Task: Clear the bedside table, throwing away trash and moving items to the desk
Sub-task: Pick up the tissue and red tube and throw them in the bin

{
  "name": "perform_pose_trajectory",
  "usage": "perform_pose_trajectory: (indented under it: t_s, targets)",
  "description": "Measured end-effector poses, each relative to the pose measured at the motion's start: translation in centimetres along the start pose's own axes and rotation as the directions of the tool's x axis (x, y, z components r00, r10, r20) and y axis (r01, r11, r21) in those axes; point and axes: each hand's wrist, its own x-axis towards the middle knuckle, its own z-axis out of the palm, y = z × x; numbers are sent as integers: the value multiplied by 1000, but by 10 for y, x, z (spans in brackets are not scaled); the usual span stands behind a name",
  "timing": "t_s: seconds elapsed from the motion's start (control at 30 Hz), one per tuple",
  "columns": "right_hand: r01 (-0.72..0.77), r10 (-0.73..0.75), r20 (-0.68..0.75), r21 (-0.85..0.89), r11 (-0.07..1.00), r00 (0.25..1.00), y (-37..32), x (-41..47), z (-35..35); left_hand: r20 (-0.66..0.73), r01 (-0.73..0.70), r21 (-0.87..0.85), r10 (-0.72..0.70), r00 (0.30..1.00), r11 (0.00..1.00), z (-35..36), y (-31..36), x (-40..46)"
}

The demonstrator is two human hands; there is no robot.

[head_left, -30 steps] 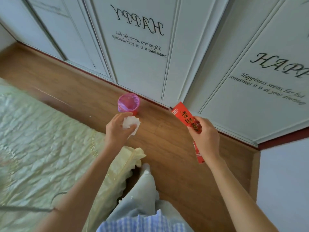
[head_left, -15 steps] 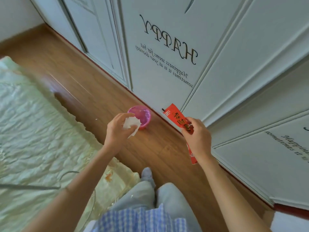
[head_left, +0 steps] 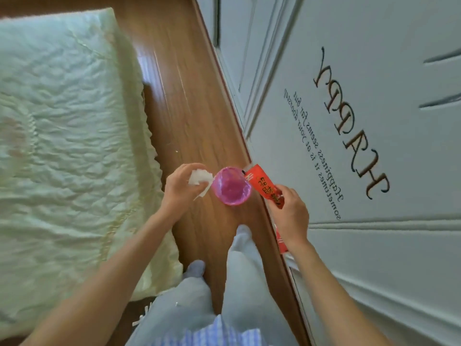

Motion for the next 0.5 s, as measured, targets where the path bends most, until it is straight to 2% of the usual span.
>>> perform_pose_trajectory:
  t_s: [0.27,0.5]
  targets:
    - [38,-36,182,-8,999,983,42,109,61,-166,197,-54,-203,965,979,80,-38,62]
    - [37,-28,213,-39,999,977,99,177,153,-115,301,-113,-313,943,947,169,-127,106]
